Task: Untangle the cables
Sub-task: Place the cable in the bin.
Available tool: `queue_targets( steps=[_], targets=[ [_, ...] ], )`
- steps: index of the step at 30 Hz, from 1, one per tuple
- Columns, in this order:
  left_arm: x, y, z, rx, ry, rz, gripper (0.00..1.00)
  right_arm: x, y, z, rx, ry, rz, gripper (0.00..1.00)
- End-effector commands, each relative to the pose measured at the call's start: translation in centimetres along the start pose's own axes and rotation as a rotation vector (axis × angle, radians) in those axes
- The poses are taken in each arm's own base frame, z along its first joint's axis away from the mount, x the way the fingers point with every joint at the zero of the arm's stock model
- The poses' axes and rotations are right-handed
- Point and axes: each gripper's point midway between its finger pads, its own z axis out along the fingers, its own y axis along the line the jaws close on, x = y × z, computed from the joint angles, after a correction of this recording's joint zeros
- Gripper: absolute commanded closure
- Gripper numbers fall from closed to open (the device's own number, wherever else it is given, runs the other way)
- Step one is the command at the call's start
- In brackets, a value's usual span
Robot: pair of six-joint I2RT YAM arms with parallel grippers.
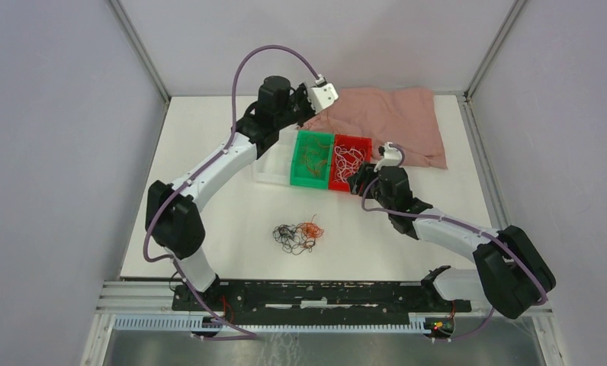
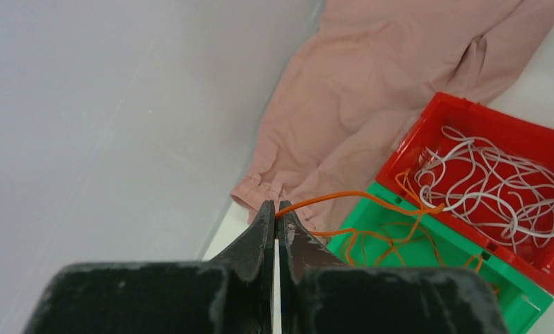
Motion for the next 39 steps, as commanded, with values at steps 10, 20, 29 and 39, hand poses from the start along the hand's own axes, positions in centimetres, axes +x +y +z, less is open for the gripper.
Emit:
queue_targets(
  steps=[10,20,29,39],
  targets=[
    [7.1,-0.3,-1.8,-0.067,0.230,0.045,0.97,-2.1,0.3,-0.8,-0.021,-0.091,0.041,0.42],
    [9.1,-0.8,-4.7,-0.046,0.308,0.124,0.97,-3.3,0.8,0.1,-0.019,-0.094,0.033,0.42],
    [11.5,0.4,-8.7,-0.039,0.416,0.142,0.97,-6.7,4.2,3.6,-0.085,-0.109,0.020,0.42],
    [11.5,-0.7,-9.8,-0.005,0.383,0.076,0.97,-8.5,8.6,9.7,-0.191,-0.083,0.138,0.48]
  ],
)
